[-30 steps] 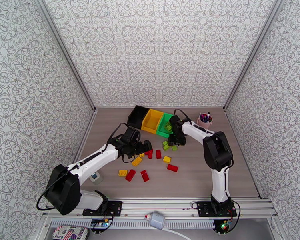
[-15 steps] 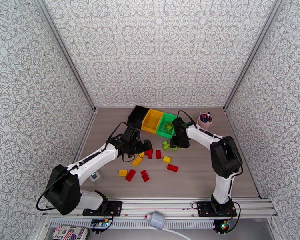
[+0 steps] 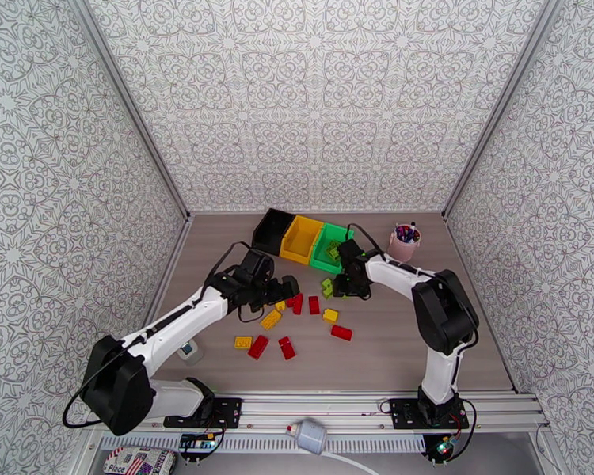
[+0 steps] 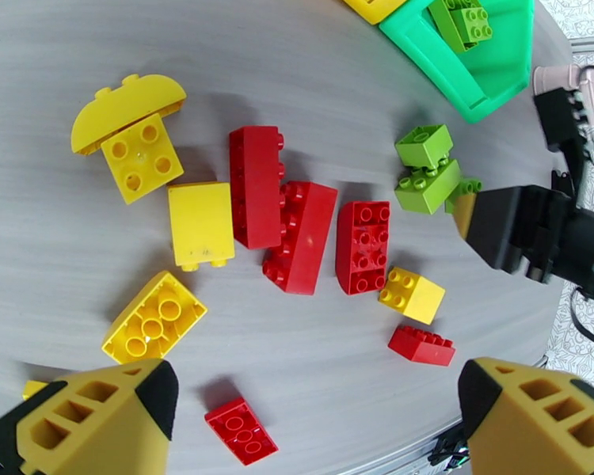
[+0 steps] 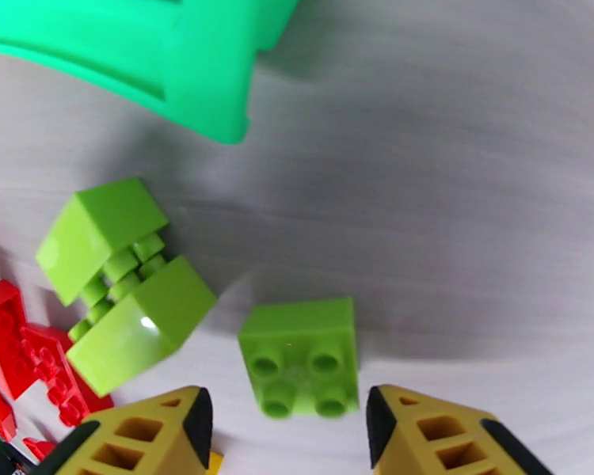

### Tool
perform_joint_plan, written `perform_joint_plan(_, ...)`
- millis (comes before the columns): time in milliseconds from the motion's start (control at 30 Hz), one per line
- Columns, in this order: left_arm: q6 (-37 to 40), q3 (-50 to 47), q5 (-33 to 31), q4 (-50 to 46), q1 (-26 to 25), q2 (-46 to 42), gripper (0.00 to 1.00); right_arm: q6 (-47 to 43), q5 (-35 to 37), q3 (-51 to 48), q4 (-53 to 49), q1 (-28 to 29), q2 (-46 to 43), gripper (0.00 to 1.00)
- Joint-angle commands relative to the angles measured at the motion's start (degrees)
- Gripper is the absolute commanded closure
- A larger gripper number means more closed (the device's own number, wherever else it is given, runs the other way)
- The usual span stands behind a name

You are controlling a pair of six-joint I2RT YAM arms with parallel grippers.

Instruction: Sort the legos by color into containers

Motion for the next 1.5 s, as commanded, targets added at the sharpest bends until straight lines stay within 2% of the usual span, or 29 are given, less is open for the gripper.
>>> perform_joint_plan(0,0.9,-0.9,0.5,-2.2,0.5,-1.7,0.01,0.8,3.4,2.6,-0.8,0.1,2.8,0.45)
perform_joint_plan(233,-0.1,-2.2,-0.1,-2.2,0.3,-3.2,0.01,1.0,5.4,4.1,-2.3,0.2,4.7,0.47)
perform_joint_plan(367,-0.5,-2.4,-0.2,-1.9,0.2,-3.2,0.01,1.2,5.5,4.1,-2.5,0.1,4.2,0.57)
perform_joint_plan(567,-0.5,-1.1,-0.3,-0.2,-0.4,-1.1,0.01,2.0,4.8,1.1,-2.3,0.1,-1.9,0.67)
perform_joint_plan(867,2.6,7.8,1.5,2.4,-1.2,8.8,0.01,2.9,3.2,0.6,-4.5,0.0,-10.4,0.68)
perform_joint_plan(1067,8.1,18.8,3.4,0.6,-0.7,18.0,0.01,3.2,1.5,11.5,-7.5,-1.3,-6.4,0.68)
perform_joint_plan(1300,10.8,27.2,6.9,-0.1,2.8,25.1,0.07,4.2,-1.3,32.4,-13.3,-4.1,6.2,0.67)
perform_joint_plan(1367,11.2,28.6,7.6,-0.3,3.8,26.2,0.09,4.4,-2.1,38.8,-15.3,-4.9,9.8,0.63)
perform_joint_plan(1467,11.8,30.1,8.3,-0.8,5.2,27.7,0.1,4.4,-3.1,48.2,-18.7,-5.6,15.6,0.5)
